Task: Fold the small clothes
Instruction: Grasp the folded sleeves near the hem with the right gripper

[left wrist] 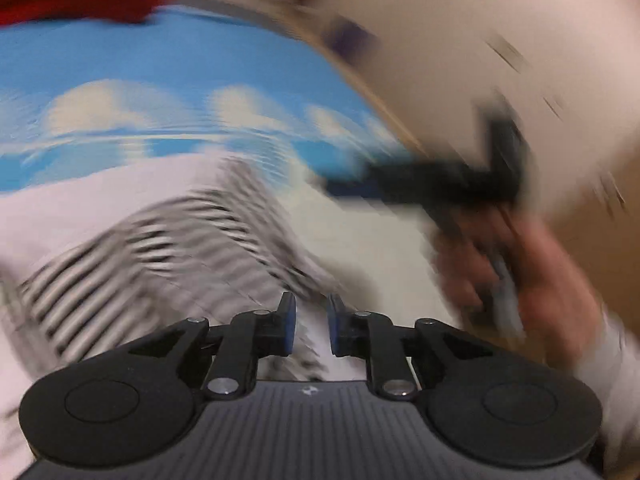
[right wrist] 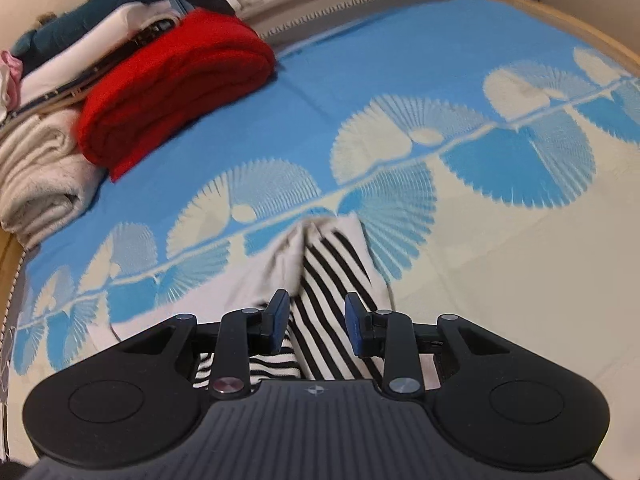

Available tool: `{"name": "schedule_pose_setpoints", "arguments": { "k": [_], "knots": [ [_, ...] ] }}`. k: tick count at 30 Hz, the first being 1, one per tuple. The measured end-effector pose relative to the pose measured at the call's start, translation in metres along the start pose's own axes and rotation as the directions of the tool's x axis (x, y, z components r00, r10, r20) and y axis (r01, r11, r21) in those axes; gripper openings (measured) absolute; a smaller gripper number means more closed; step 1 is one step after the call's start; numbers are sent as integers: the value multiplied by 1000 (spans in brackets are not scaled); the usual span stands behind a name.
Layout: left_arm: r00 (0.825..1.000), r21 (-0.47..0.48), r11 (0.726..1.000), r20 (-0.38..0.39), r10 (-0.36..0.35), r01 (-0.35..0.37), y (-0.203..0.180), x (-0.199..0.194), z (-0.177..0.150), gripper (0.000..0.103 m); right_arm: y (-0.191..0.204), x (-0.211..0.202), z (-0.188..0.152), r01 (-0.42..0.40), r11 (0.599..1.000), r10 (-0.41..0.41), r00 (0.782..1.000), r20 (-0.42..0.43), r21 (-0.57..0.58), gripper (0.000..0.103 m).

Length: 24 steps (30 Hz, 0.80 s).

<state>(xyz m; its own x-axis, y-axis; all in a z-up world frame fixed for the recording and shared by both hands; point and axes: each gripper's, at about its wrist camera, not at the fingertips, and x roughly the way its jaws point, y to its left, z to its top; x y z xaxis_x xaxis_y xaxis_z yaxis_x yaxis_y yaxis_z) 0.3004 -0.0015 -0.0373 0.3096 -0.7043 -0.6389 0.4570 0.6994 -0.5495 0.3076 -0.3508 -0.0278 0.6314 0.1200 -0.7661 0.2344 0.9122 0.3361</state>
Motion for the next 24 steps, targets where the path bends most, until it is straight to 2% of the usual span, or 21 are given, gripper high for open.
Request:
{"name": "schedule_pose_setpoints", "arguments": {
  "k": [1,3,5,6,7,9,12,16,18,19,21,24],
  "knots": [
    [998,-59,996,19,63,-62,14,-3,4,20,-1,4,-4,3,1000,-3,1000,-20,1,32],
    [977,-208,955,3,215,-210,47,-6,4,27,0,11,-11,-3,1000,3,998,-59,-1,31],
    [943,-297,895,-91,320,-332,70,3,-2,28,3,19,-20,-25,1000,25,995,-99,0,31],
    [931,-322,874,-133,339,-364,77,9,-8,28,5,23,-25,-38,999,37,991,-126,-5,31],
    [927,-344,862,-177,332,-374,83,16,-13,29,9,29,-30,-50,999,47,986,-158,-16,32],
    [923,-367,852,-238,302,-373,89,28,-19,38,14,41,-39,-62,997,52,974,-221,-37,32],
    [904,-354,839,-267,333,-413,90,34,-24,40,17,59,-53,-50,997,32,956,-293,-53,32],
    [893,-372,818,-279,352,-438,88,32,-30,40,20,75,-66,-54,996,24,938,-346,-78,31],
    [880,-372,804,-300,367,-463,88,34,-33,40,22,76,-68,-50,995,15,940,-342,-92,20],
    [875,-375,798,-307,374,-472,88,34,-33,40,22,75,-68,-52,995,18,941,-338,-91,18],
    [881,-389,798,-308,358,-460,92,31,-34,40,25,72,-67,-54,995,24,944,-330,-83,10],
    [895,-404,805,-301,331,-434,93,31,-34,39,28,68,-62,-63,995,36,952,-305,-80,7]
  ]
}}
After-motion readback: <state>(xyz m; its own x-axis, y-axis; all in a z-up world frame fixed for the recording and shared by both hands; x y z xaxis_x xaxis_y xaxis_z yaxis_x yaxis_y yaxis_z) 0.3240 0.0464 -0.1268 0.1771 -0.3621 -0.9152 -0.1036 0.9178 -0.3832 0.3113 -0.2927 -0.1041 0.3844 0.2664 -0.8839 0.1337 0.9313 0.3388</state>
